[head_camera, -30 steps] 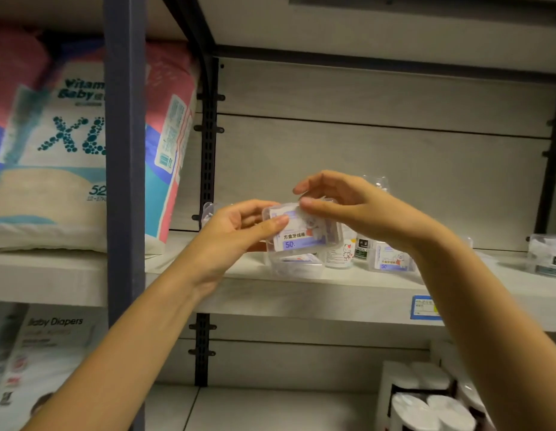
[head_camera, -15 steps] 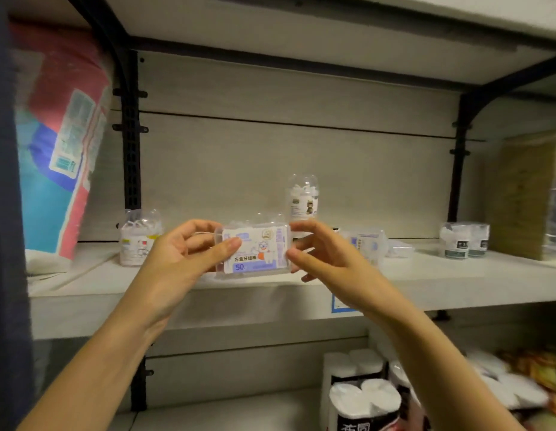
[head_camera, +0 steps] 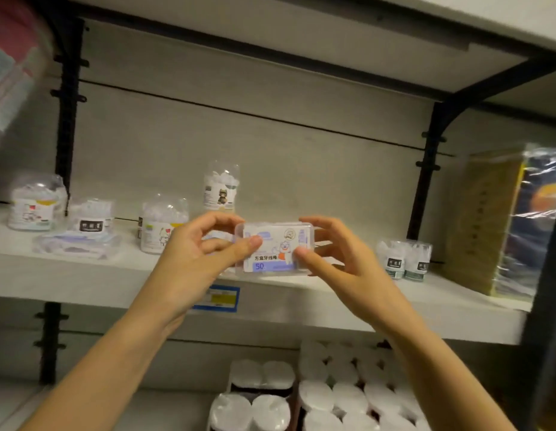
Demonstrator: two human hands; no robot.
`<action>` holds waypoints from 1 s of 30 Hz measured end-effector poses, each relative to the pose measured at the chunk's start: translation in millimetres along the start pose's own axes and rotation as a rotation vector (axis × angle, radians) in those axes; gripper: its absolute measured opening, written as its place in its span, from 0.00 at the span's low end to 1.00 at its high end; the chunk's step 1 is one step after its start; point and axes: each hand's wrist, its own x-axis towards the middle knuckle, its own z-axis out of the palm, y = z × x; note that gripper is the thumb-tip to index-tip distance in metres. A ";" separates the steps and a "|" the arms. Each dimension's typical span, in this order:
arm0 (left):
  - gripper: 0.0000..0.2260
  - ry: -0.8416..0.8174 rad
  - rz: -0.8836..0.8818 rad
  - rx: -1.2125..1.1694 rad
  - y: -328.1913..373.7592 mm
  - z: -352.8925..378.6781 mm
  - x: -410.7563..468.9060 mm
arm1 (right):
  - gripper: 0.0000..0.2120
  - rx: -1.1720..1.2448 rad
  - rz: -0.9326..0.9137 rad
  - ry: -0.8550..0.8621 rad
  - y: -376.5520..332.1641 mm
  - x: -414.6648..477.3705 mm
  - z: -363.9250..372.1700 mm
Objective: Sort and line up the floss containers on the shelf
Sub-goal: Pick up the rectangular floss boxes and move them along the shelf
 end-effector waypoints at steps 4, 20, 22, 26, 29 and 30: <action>0.10 0.004 0.093 0.153 -5.3 53.5 13.0 | 0.15 -0.012 0.051 0.031 24.0 -5.2 -47.5; 0.11 -0.271 0.088 0.705 -53.7 117.3 54.4 | 0.09 -0.129 0.255 -0.091 109.9 5.2 -101.1; 0.11 -0.286 0.101 0.743 -52.0 115.2 52.9 | 0.08 -0.135 0.239 -0.099 111.9 5.9 -100.5; 0.10 -0.327 0.144 0.844 -43.0 106.7 49.4 | 0.09 -0.147 0.196 -0.155 110.8 6.8 -99.2; 0.10 -0.344 0.135 0.887 -37.8 100.8 46.7 | 0.10 -0.166 0.166 -0.170 109.4 7.0 -97.1; 0.10 -0.346 0.135 0.905 -37.2 100.3 46.1 | 0.11 -0.172 0.163 -0.171 109.3 6.8 -96.0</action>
